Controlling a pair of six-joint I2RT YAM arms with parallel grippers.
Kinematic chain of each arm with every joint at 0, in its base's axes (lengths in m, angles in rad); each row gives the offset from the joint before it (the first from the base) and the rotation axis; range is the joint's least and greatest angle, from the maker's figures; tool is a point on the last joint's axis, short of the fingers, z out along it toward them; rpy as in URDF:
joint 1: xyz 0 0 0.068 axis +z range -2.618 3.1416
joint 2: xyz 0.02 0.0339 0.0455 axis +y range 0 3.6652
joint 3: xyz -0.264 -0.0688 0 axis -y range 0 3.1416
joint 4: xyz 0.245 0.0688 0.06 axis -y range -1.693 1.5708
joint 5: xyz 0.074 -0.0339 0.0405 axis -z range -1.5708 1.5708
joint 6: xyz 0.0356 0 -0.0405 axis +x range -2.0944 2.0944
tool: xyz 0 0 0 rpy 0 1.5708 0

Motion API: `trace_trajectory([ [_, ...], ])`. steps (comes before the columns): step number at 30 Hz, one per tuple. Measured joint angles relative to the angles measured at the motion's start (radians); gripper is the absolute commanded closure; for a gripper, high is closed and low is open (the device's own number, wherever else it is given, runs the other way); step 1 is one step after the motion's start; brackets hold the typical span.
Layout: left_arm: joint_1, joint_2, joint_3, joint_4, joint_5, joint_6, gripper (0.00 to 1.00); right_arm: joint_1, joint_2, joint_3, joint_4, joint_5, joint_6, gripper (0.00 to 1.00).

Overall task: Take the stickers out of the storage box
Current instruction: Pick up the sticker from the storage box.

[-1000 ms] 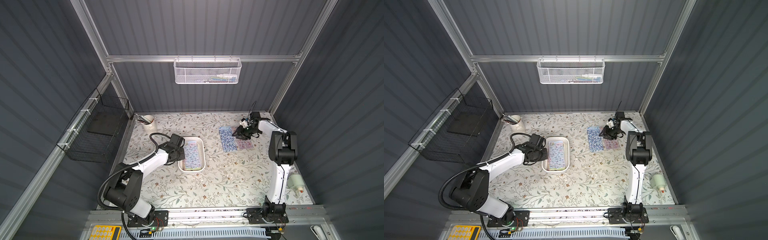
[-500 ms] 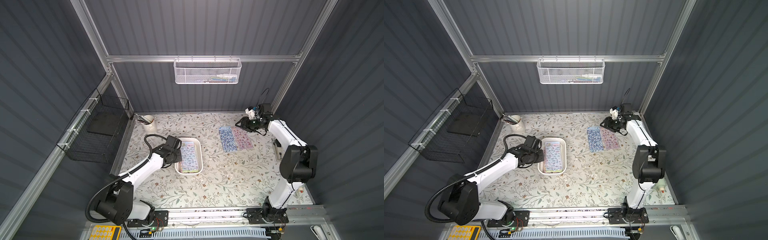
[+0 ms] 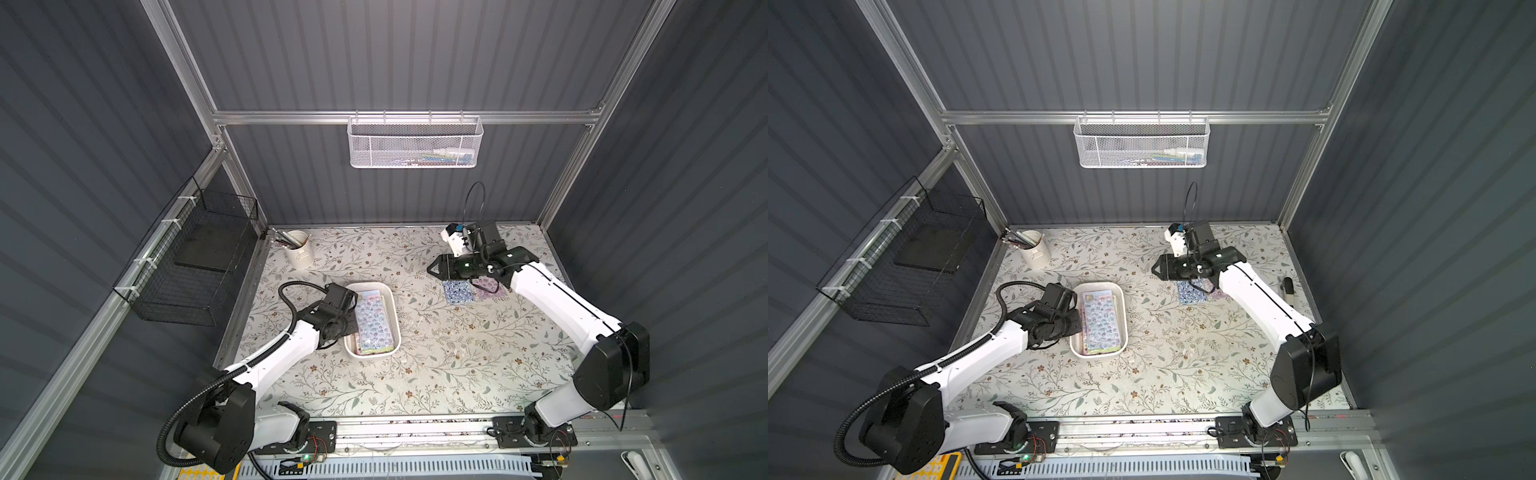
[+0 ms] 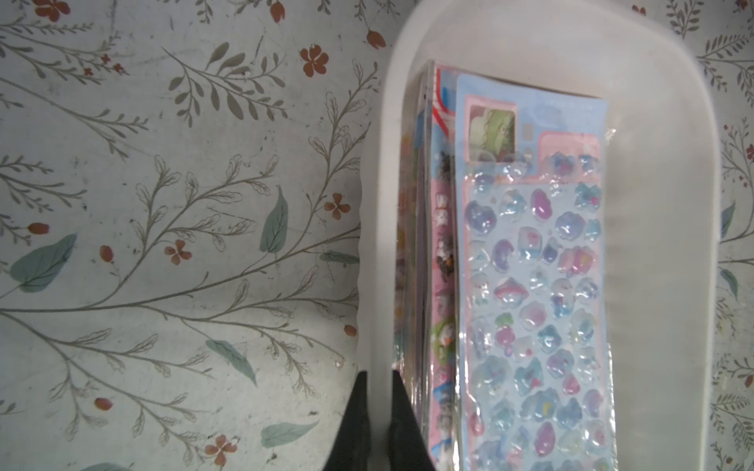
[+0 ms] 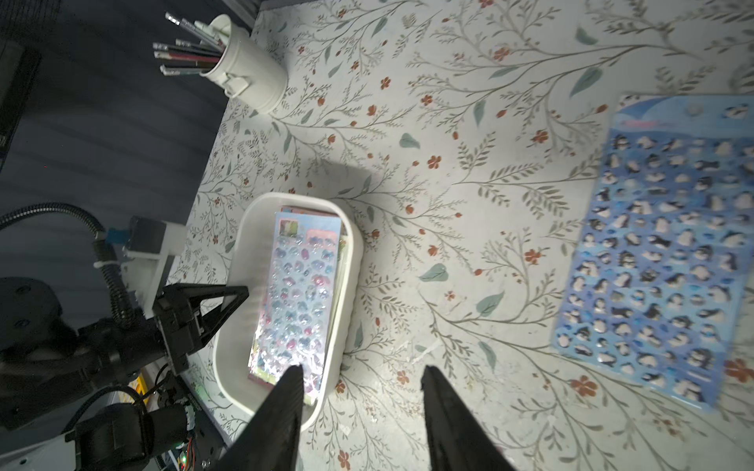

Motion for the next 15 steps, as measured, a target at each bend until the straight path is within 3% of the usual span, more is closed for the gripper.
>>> trace_trajectory([
  [7, 0.000, -0.003, -0.015, 0.061, -0.043, -0.063, 1.00, 0.189, 0.047, -0.015, 0.005, 0.079, 0.017, 0.49],
  [15, 0.000, 0.058, -0.015, 0.122, -0.063, -0.103, 1.00, 0.313, 0.261, 0.097, -0.008, 0.132, 0.032, 0.50],
])
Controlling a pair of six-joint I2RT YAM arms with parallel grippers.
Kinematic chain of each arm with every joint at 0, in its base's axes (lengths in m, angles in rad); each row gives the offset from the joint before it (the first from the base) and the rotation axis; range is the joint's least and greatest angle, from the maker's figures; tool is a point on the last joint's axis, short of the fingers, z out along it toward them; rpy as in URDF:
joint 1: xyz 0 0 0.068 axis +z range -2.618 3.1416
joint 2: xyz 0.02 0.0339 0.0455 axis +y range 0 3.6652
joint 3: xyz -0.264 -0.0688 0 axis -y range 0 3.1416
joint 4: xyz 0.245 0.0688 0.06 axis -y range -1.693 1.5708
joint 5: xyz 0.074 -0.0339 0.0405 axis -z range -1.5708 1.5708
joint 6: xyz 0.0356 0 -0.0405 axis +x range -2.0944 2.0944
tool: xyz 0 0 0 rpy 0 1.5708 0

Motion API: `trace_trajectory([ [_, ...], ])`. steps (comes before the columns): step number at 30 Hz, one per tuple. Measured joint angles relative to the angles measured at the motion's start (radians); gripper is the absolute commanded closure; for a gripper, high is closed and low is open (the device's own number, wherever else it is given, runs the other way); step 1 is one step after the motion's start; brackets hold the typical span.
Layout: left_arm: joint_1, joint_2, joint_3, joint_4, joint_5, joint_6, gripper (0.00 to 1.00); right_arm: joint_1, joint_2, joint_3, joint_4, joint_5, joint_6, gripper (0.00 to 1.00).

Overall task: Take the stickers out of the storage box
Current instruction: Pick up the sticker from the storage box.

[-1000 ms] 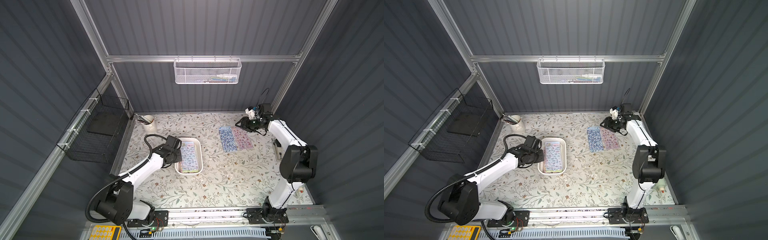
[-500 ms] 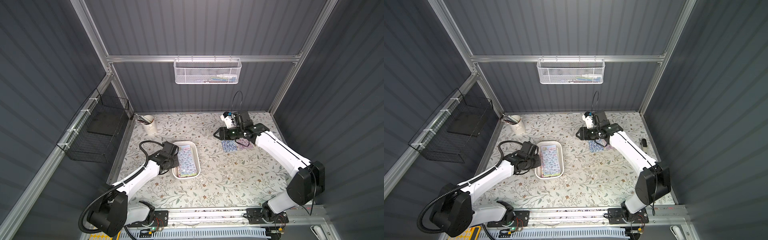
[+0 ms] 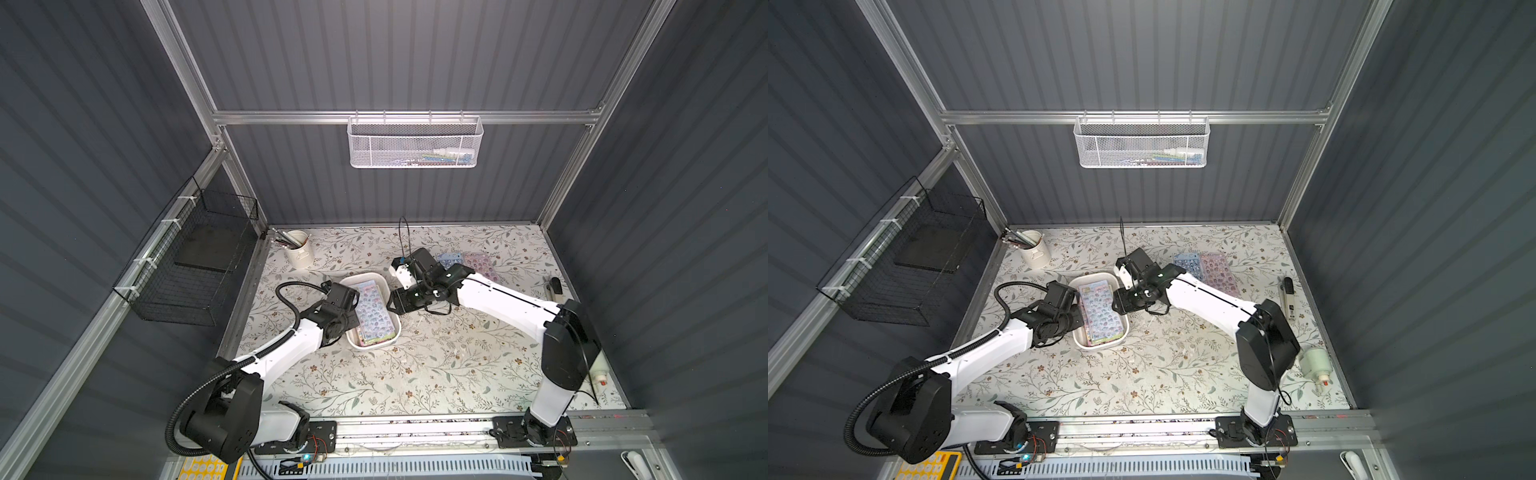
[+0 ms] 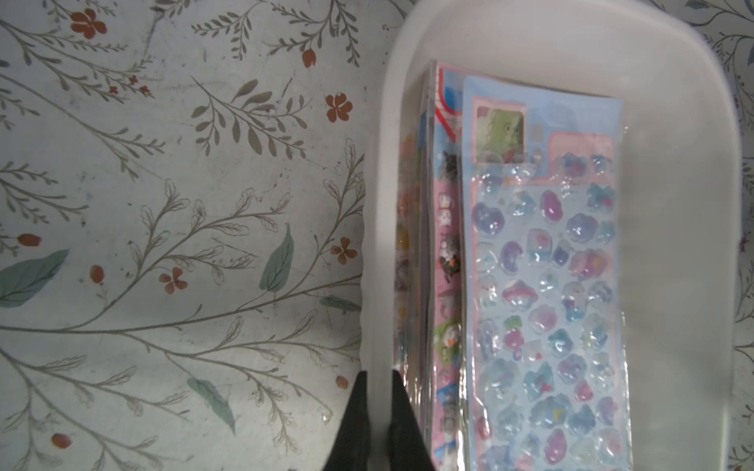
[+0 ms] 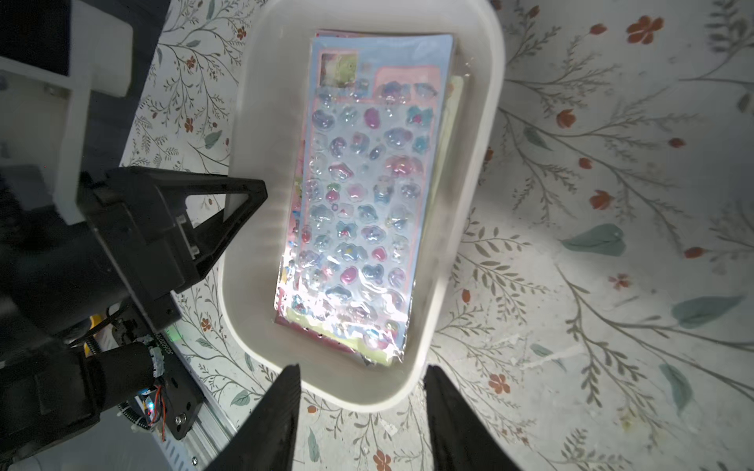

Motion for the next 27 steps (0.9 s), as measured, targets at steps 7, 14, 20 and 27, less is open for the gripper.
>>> trace_trajectory([
  [7, 0.000, 0.002, -0.004, 0.039, -0.008, -0.014, 1.00, 0.047, 0.160, 0.183, -0.029, 0.050, 0.000, 0.53],
  [14, 0.005, -0.023, -0.038, 0.047, -0.027, -0.024, 1.00, 0.062, 0.270, 0.305, -0.084, 0.108, -0.008, 0.54],
  [20, 0.009, -0.078, -0.072, 0.047, -0.050, -0.025, 1.00, 0.076, 0.345, 0.380, -0.132, 0.153, -0.009, 0.53],
  [27, 0.013, -0.139, -0.110, 0.043, -0.087, -0.025, 1.00, 0.101, 0.425, 0.470, -0.178, 0.213, -0.015, 0.51],
])
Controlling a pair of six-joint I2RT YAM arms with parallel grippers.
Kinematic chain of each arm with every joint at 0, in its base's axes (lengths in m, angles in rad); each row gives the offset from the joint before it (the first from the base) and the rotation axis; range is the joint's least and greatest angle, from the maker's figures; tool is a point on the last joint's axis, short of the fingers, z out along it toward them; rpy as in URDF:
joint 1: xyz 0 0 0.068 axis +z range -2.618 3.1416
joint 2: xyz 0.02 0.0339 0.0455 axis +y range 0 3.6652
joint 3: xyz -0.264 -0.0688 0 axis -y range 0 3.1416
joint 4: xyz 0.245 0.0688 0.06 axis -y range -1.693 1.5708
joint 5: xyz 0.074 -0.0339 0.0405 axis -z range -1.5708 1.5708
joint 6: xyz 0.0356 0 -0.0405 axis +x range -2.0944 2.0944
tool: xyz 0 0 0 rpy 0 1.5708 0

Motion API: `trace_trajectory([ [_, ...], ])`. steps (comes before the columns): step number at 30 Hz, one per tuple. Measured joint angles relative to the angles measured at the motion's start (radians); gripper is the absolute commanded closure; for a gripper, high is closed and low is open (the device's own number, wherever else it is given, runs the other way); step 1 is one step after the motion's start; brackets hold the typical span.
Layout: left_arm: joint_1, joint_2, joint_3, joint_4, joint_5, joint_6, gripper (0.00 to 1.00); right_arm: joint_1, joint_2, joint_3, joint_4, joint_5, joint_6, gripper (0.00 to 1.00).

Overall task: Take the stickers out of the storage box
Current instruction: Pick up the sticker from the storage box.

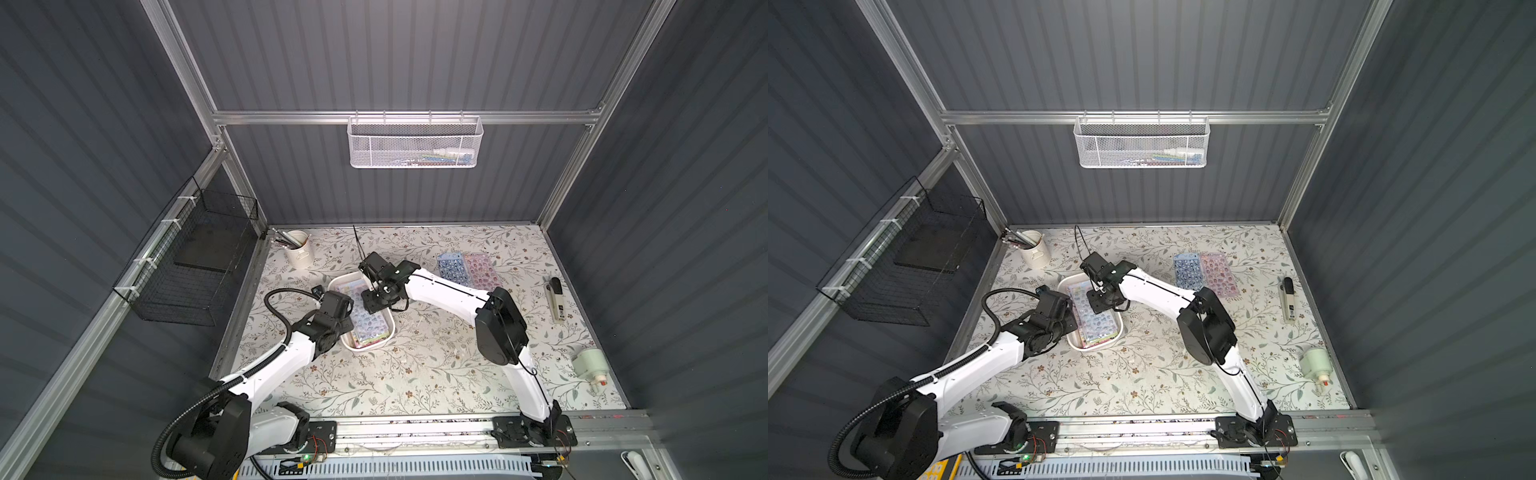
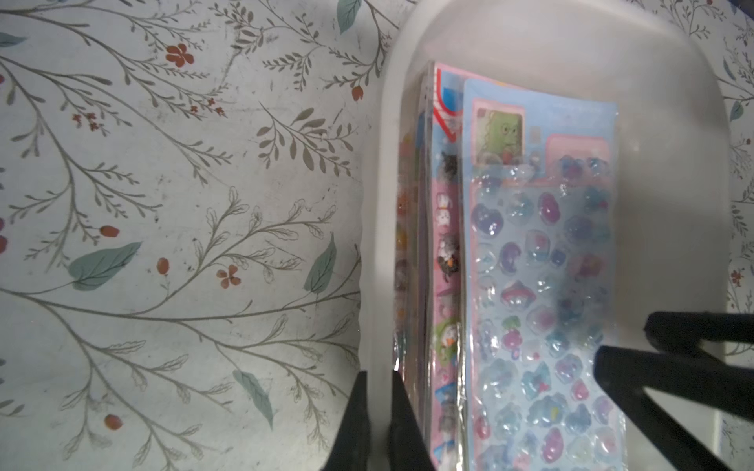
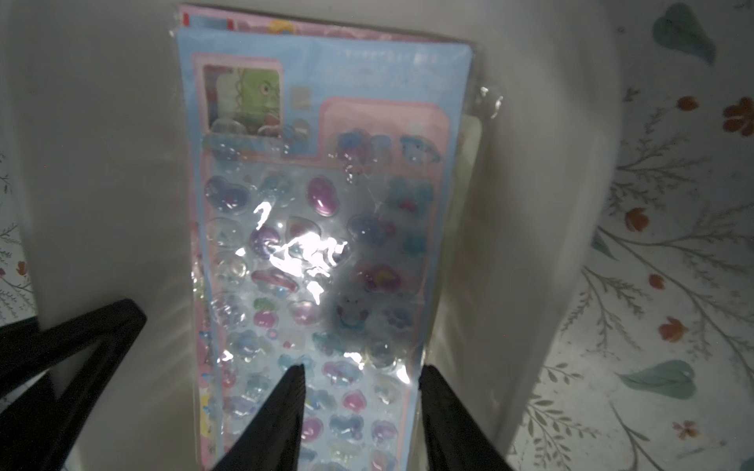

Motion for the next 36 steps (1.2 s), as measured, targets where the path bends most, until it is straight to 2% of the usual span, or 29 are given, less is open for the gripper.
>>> trace_trajectory([
  [4, 0.002, -0.031, -0.020, -0.002, -0.015, 0.000, 1.00, 0.005, 0.029, 0.026, -0.008, 0.006, 0.001, 0.46],
  [12, 0.006, -0.051, -0.049, 0.002, -0.027, 0.000, 1.00, 0.010, 0.058, 0.058, -0.003, -0.055, 0.008, 0.47],
  [23, 0.018, -0.051, -0.051, 0.003, -0.031, 0.001, 1.00, 0.005, 0.074, 0.052, 0.026, -0.155, 0.030, 0.57],
  [36, 0.026, -0.013, -0.051, 0.008, -0.034, 0.003, 1.00, -0.025, -0.017, -0.115, 0.183, -0.340, 0.076, 0.72],
])
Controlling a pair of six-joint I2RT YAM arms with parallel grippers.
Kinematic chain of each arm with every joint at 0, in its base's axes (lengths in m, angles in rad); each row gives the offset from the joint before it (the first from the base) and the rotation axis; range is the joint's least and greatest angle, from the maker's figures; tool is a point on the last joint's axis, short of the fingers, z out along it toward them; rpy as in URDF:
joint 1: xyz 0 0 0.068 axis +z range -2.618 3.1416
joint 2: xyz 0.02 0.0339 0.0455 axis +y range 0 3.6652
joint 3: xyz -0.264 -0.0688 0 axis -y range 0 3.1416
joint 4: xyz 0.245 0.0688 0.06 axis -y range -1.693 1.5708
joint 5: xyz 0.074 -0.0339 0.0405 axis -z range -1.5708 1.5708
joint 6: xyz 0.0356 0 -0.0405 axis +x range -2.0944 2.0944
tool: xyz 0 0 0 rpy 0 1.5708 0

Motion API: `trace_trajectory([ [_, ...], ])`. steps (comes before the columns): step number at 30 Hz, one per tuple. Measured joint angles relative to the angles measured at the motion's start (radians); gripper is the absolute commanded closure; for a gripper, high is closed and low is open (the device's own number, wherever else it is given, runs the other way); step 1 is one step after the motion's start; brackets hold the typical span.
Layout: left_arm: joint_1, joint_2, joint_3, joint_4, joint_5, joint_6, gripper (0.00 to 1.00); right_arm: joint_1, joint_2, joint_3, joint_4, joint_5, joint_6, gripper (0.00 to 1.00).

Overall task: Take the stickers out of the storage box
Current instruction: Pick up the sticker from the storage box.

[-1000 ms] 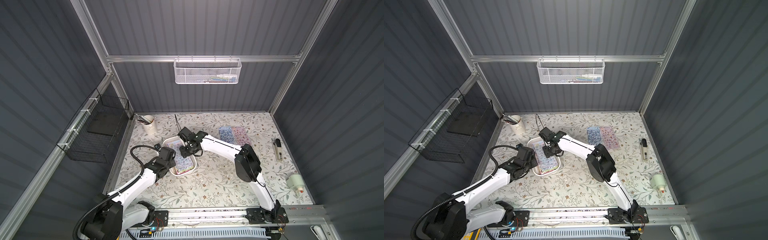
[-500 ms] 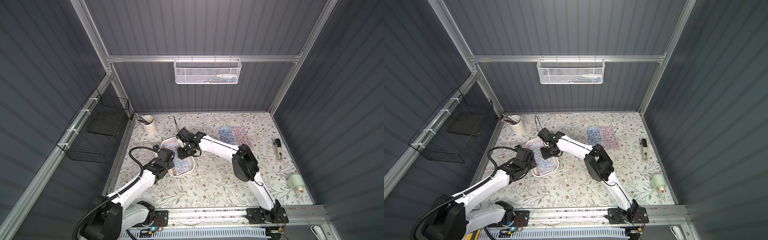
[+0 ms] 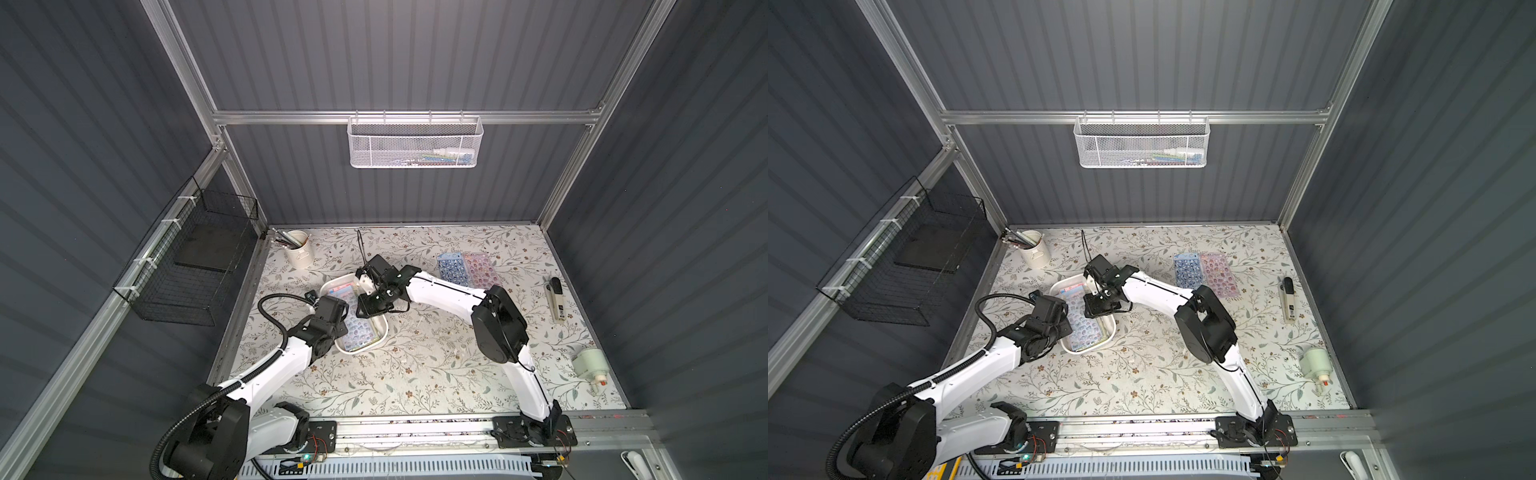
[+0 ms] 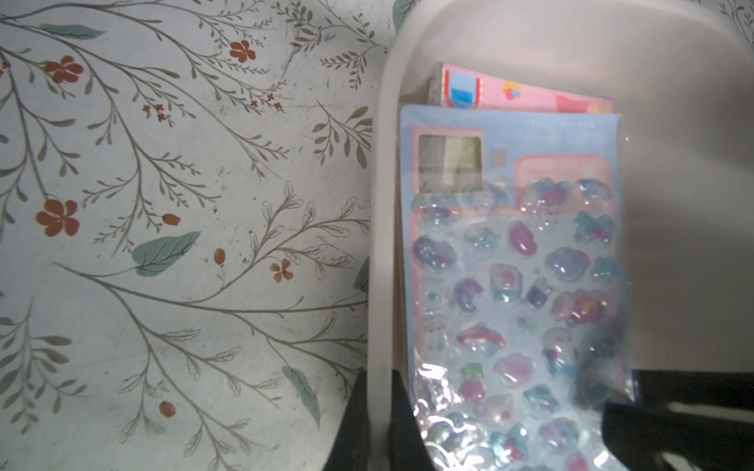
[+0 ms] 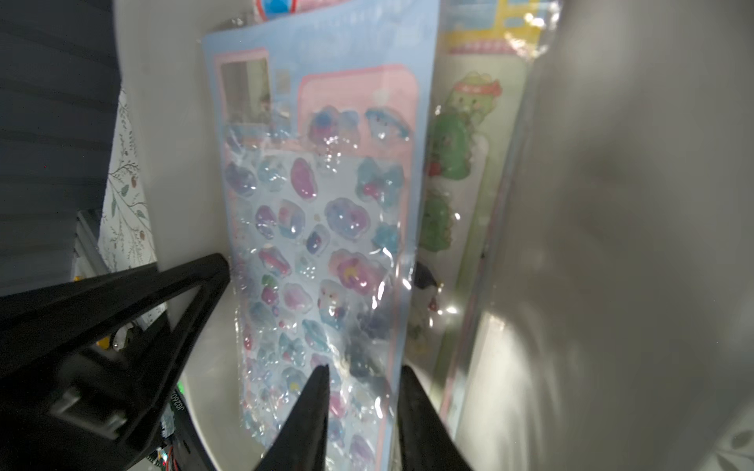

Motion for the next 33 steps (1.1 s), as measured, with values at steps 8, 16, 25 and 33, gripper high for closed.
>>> trace_trajectory([
  [8, 0.002, 0.027, 0.000, 0.024, 0.000, 0.000, 1.00, -0.001, -0.044, -0.054, 0.071, -0.057, 0.003, 0.79],
  [16, 0.002, 0.027, 0.000, 0.026, 0.000, 0.000, 1.00, -0.001, -0.046, -0.080, 0.095, -0.080, 0.010, 0.90],
  [25, 0.002, 0.027, 0.000, 0.026, 0.000, 0.000, 1.00, -0.003, -0.104, -0.090, 0.094, -0.069, 0.002, 0.96],
  [33, 0.002, 0.022, 0.002, 0.014, 0.001, 0.000, 1.00, -0.029, -0.194, -0.093, 0.080, -0.065, 0.002, 0.96],
])
